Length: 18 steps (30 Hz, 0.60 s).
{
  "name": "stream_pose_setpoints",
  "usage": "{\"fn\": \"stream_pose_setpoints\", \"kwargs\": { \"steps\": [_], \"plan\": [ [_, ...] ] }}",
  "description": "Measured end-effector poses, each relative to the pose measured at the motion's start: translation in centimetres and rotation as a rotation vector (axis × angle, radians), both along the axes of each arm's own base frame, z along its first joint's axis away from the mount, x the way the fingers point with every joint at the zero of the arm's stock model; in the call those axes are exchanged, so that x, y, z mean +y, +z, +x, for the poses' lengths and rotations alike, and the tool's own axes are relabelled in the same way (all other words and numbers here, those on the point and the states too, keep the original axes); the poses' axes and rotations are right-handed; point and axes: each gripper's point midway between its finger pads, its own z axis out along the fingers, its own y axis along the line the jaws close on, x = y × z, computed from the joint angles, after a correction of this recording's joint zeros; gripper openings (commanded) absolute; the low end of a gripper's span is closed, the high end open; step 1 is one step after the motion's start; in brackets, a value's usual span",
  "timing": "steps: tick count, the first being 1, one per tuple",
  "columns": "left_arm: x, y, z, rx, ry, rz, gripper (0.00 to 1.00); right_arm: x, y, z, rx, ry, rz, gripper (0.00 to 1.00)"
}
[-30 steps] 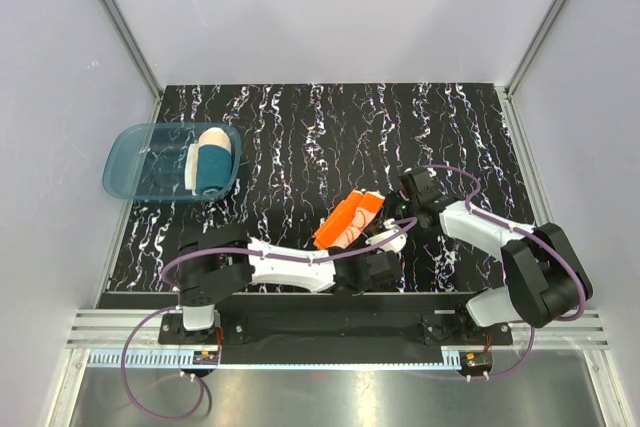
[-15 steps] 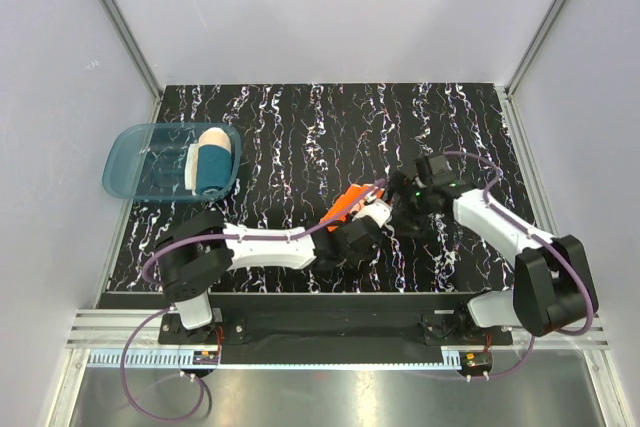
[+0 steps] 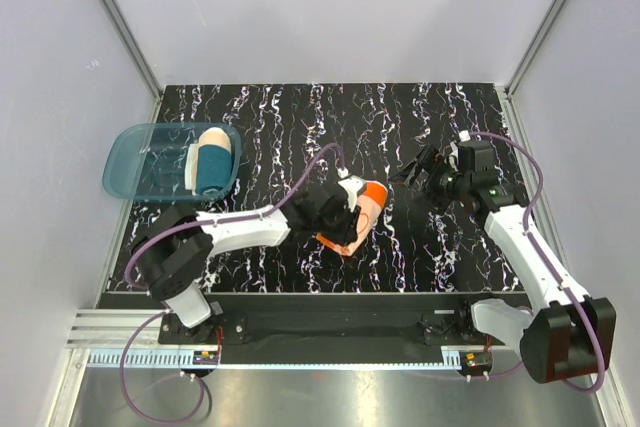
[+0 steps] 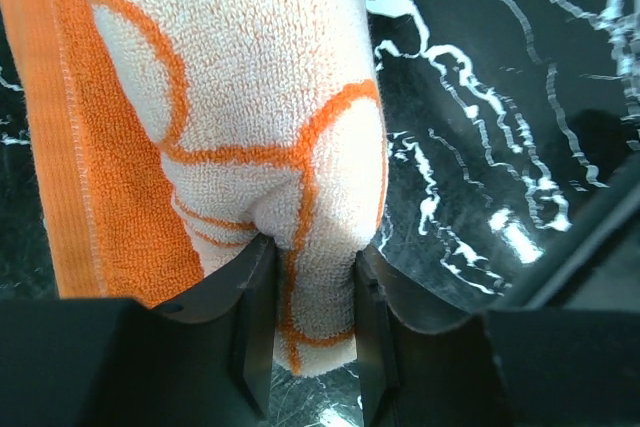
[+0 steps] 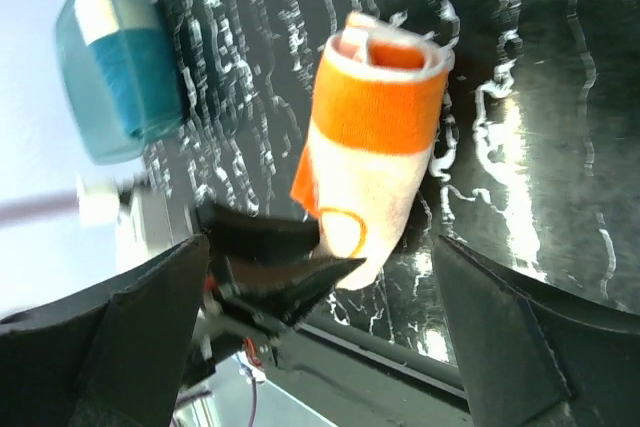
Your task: Roll the towels
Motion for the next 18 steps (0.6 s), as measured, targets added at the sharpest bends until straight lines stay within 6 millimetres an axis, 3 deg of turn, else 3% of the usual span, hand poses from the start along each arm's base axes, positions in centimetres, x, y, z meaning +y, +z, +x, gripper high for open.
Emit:
{"fn": "stream_pose_setpoints", "kwargs": {
  "steps": [3, 10, 18],
  "plan": [
    [0.3, 0.5, 0.7, 0.073, 0.004, -0.069, 0.26, 0.7, -0.5, -0.9, -0.015, 0.038, 0.042, 1.00],
    [1.5, 0.9, 2.3, 0.261, 0.017, -0.235, 0.27, 2.1, -4.3, -3.6, 0.061, 0.098, 0.151, 1.00],
    [1.9, 0.2, 3.7, 0.450, 0.020, -0.373, 0.27, 3.3, -4.5, -3.3, -0.004, 0.137, 0.250, 1.00]
  ]
}}
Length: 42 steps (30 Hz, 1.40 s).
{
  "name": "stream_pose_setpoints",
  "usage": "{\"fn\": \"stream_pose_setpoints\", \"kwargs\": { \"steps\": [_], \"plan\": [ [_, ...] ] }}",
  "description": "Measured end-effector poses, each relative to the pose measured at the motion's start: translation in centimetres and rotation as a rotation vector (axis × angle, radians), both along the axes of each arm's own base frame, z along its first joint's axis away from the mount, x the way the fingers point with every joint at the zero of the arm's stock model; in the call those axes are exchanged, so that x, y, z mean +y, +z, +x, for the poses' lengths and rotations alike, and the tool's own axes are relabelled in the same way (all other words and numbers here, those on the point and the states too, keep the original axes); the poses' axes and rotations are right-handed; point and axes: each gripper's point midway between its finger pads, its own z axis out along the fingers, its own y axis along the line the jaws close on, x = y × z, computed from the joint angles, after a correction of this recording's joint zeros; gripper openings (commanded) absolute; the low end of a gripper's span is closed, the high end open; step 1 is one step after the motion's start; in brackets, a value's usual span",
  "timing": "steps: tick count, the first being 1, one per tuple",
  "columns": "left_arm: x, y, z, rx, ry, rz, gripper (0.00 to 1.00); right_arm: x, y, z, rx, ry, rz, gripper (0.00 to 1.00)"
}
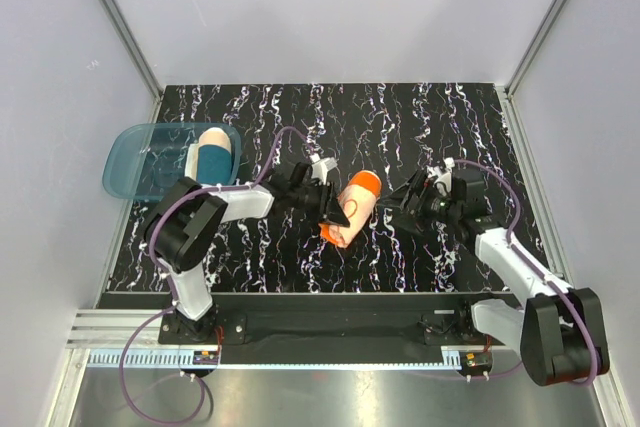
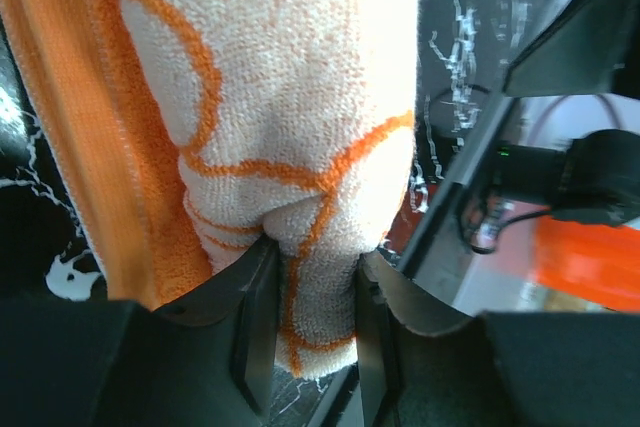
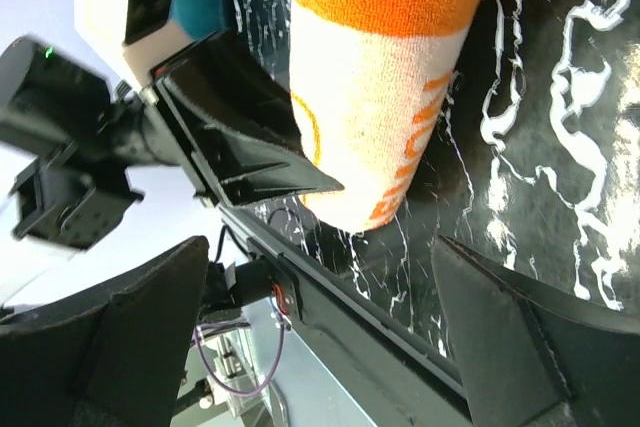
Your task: Roll the towels
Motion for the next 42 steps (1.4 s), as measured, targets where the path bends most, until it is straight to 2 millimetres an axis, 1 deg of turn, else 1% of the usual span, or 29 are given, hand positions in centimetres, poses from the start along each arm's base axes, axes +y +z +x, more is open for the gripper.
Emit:
{"fn": "stream_pose_setpoints", "kwargs": {
  "steps": [8, 13, 16, 21, 23, 29, 36, 42],
  "plan": [
    [1.3, -0.3, 1.1, 0.156, 0.010, -0.076, 0.28, 0.8, -2.0, 1.2, -0.022, 0.023, 0.012, 1.00],
    [1.9, -0.5, 1.7, 0.216, 0.020, -0.079, 0.28, 1.8, -4.3, 1.6, -0.018, 0.047, -0.041, 1.00],
    [2.1, -0.7, 1.9, 0.248, 0.019, -0.084, 0.28, 2.9, -5.7, 1.6, -0.022, 0.073, -0.089, 1.00],
    [2.2, -0.7, 2.0, 0.288, 0.012, -0.086, 0.28, 4.0, -7.3, 2.6, -0.063, 0.085, -0.135, 1.00],
    [2.2, -0.8, 2.1, 0.300, 0.011, -0.082, 0.28, 4.2, -7.5, 3.3, -0.098, 0.075, -0.145, 1.00],
    [2.1, -0.8, 2.2, 0.326, 0.006, -0.070, 0.28, 5.2, -6.8, 5.1, -0.210, 0.068, -0.133, 1.00],
    [2.0, -0.8, 2.4, 0.342, -0.004, -0.069, 0.28, 6.0, -8.2, 6.0, -0.221, 0.067, -0.115, 1.00],
    [2.1, -1.0, 2.3, 0.368, -0.009, -0.074, 0.29, 7.6, -8.2, 6.9, -0.262, 0.076, -0.067, 1.00]
  ]
}}
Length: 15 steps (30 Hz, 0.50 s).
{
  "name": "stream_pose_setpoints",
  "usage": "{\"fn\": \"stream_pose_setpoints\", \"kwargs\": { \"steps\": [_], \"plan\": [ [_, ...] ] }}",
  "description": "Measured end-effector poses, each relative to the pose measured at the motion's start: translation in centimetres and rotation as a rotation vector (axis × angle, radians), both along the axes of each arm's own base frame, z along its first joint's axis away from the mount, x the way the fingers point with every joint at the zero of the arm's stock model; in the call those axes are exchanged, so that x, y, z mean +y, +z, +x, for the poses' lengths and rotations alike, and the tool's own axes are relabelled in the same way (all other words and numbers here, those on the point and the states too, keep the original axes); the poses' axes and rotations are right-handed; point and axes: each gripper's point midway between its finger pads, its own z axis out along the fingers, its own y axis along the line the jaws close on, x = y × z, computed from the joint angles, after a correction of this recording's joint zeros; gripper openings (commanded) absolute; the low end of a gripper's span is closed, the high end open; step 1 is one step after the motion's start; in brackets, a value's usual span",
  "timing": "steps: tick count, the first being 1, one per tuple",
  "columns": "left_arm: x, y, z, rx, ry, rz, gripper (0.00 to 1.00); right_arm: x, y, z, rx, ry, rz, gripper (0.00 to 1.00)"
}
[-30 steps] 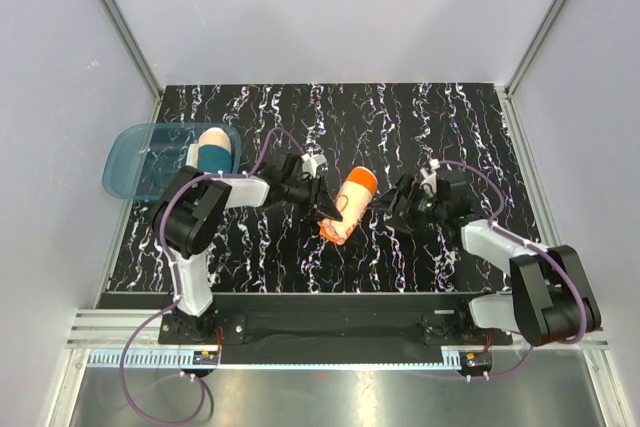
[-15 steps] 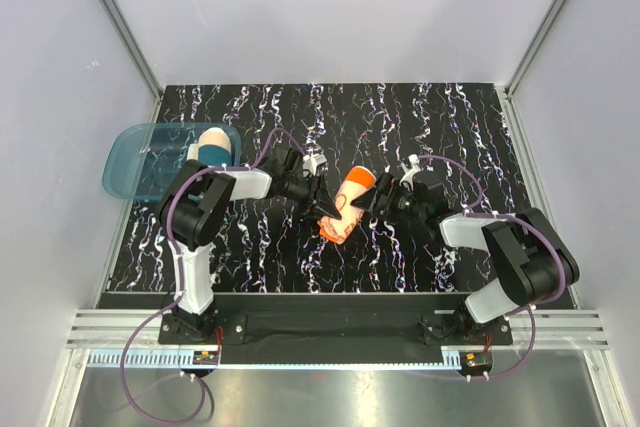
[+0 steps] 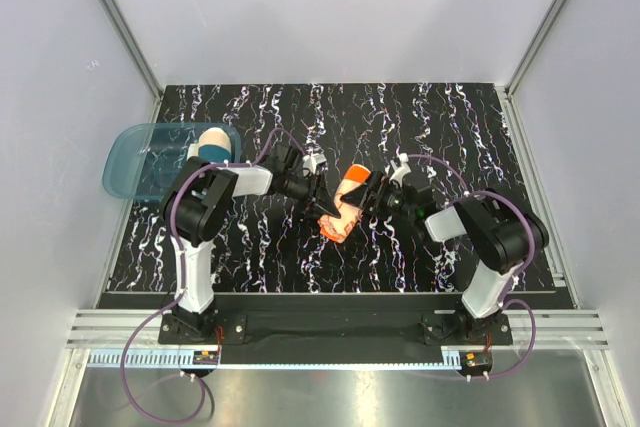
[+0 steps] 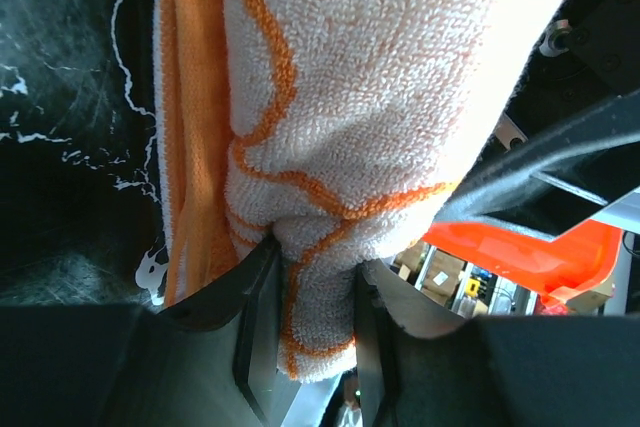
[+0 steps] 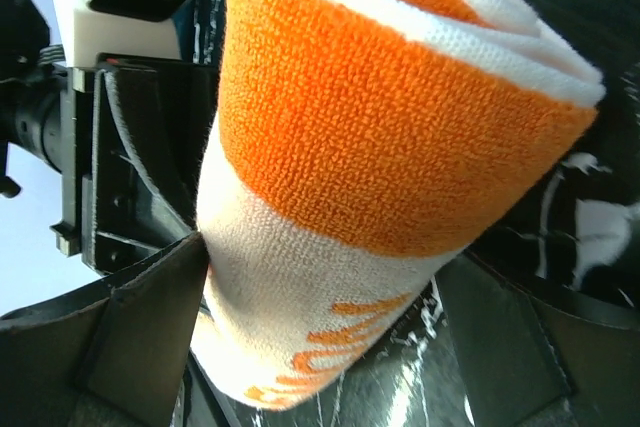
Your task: Roll the towels
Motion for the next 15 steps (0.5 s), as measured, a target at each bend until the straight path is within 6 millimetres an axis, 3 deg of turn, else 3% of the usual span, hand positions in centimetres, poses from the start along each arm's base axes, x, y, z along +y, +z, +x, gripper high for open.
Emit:
{"fn": "stream_pose_setpoints", "kwargs": {
  "steps": [3, 6, 10, 15],
  "plan": [
    [0.0, 0.0, 0.1, 0.007, -0.001, -0.006, 0.29, 0.8, 0.0, 0.4, -0.021, 0.005, 0.028, 0.97],
    [0.1, -0.1, 0.1, 0.011, -0.002, -0.009, 0.30, 1.3, -0.2, 0.8, -0.036, 0.003, 0.056, 0.83],
    [0.1, -0.2, 0.2, 0.015, 0.002, -0.010, 0.30, 1.7, -0.9, 1.2, -0.038, -0.009, 0.103, 0.49],
    [0.2, -0.3, 0.4, 0.028, 0.010, -0.011, 0.34, 2.2, -0.8, 1.3, -0.043, -0.014, 0.160, 0.22]
  ]
}}
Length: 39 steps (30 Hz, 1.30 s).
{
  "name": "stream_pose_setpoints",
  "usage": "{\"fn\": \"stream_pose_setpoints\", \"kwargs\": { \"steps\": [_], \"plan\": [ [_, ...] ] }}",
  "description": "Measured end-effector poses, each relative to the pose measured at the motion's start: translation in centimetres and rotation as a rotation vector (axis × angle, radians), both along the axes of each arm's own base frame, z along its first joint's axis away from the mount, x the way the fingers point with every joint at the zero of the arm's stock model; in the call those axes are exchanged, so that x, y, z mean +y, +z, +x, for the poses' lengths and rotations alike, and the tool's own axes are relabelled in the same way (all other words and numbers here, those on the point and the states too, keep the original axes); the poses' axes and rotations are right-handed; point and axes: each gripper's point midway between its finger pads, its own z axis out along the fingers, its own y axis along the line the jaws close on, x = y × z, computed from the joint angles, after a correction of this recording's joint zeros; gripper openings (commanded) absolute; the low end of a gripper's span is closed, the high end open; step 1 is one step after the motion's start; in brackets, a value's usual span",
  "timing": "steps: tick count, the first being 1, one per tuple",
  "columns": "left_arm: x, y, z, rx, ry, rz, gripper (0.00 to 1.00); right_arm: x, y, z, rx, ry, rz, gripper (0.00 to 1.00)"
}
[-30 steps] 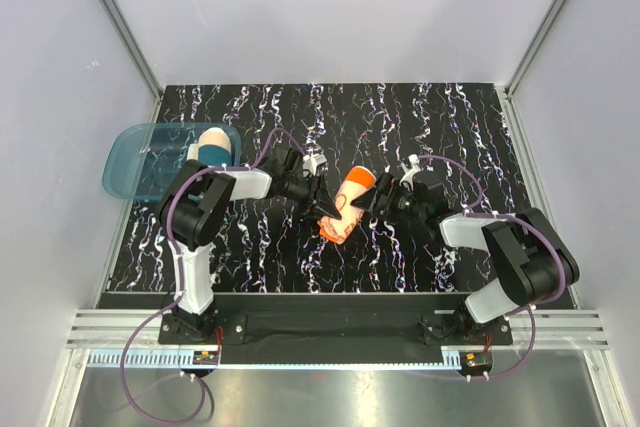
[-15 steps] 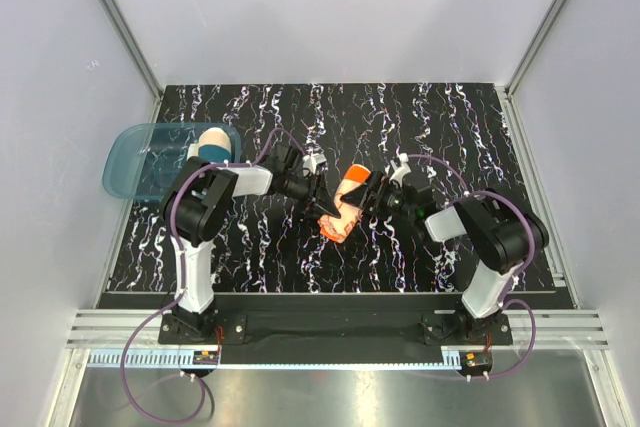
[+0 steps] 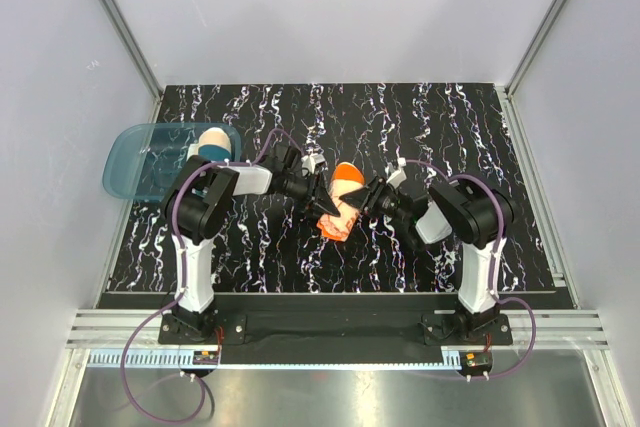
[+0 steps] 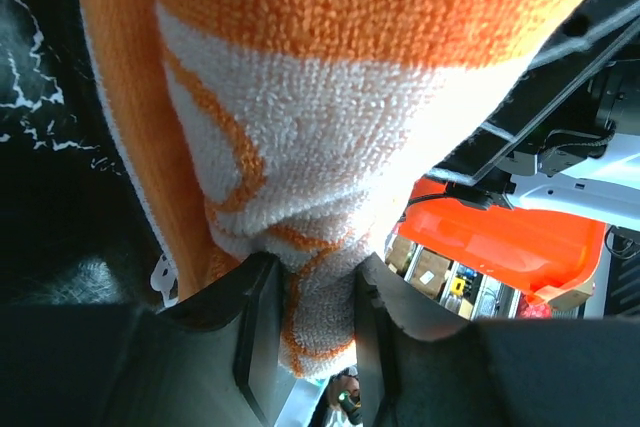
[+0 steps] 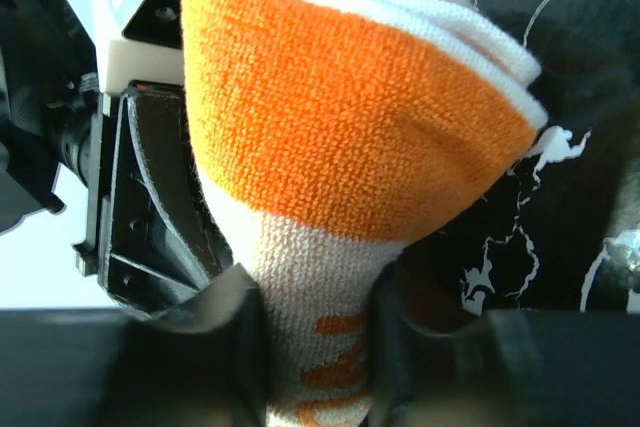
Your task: Roll the towels
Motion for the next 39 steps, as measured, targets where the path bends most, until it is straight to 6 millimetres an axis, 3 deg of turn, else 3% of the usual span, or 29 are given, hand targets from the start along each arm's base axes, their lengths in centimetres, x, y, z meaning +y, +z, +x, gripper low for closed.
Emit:
{"fn": "stream_pose_setpoints", "kwargs": {
  "steps": [4, 5, 9, 10, 19, 25, 30, 33, 39],
  "plan": [
    [0.0, -0.1, -0.1, -0.001, 0.001, 0.003, 0.55, 0.0, 0.1, -0.1, 0.007, -0.005, 0.006, 0.18],
    [0.1, -0.2, -0.1, -0.002, 0.002, 0.006, 0.65, 0.0, 0.2, -0.1, 0.008, -0.006, 0.003, 0.18],
    [0.8, 0.0, -0.6, -0.033, 0.023, 0.046, 0.76, -0.1, 1.0, -0.7, 0.020, 0.002, -0.037, 0.18],
    [1.0, 0.1, -0.7, -0.043, 0.027, 0.055, 0.83, -0.1, 1.4, -0.9, 0.020, 0.008, -0.050, 0.18],
    [2.3, 3.7, -1.8, -0.222, 0.074, 0.104, 0.88, -0.9, 5.3, -3.1, 0.001, 0.036, -0.141, 0.17],
    [2.5, 7.6, -0.8, -0.363, 0.119, 0.072, 0.93, -2.0, 10.0, -4.5, -0.057, 0.025, -0.148, 0.17],
    [1.9, 8.3, -0.2, -0.390, 0.155, 0.017, 0.98, -2.6, 13.4, -5.2, -0.094, 0.013, -0.136, 0.16],
    [1.5, 8.3, -0.4, -0.381, 0.174, -0.012, 0.99, -2.5, 14.3, -5.4, -0.096, 0.016, -0.158, 0.15],
    [1.1, 11.2, -0.4, -0.453, 0.197, -0.062, 0.99, -2.6, 15.2, -5.3, -0.103, 0.001, -0.180, 0.15]
  ]
}}
